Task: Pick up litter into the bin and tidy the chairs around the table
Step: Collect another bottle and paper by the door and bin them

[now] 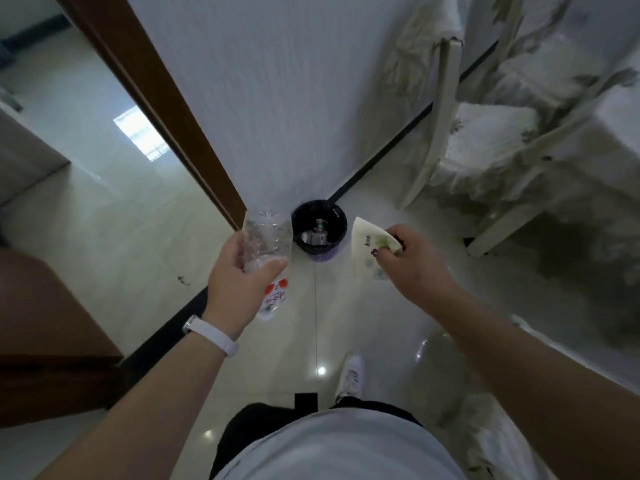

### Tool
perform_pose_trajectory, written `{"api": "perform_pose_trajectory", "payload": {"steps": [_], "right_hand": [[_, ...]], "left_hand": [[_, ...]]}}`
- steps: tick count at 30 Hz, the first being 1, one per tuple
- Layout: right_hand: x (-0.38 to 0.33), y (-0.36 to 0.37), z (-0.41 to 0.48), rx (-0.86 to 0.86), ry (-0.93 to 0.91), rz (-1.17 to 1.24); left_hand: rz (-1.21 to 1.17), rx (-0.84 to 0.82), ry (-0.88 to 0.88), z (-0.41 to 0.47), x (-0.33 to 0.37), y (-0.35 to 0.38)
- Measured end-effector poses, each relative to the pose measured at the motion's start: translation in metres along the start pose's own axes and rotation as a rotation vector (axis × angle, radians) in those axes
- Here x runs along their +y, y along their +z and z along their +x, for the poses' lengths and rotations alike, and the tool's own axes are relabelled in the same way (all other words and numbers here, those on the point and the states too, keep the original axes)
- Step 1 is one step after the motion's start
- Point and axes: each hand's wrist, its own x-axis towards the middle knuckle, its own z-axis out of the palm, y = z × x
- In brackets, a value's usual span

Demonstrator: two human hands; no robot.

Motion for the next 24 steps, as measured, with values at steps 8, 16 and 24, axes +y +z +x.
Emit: {"api": "perform_pose_trajectory", "payload": {"steps": [8,16,24], "right_hand": [[0.001,-0.025,0.081,-0.002,0.065,-0.005],[-0.003,-0.009,0.185,-0.027,0.131,-0.083],[0.005,0.031,0.329,-0.074,0.213,-0.153]], "left_hand": [[0.002,-0.072,-0.005,0.088,0.021,0.043],[-0.020,-0.169,-0.062,0.214,0.005,0.080],[-0.001,-0.212,-0.114,0.364,-0.032,0.134]]}}
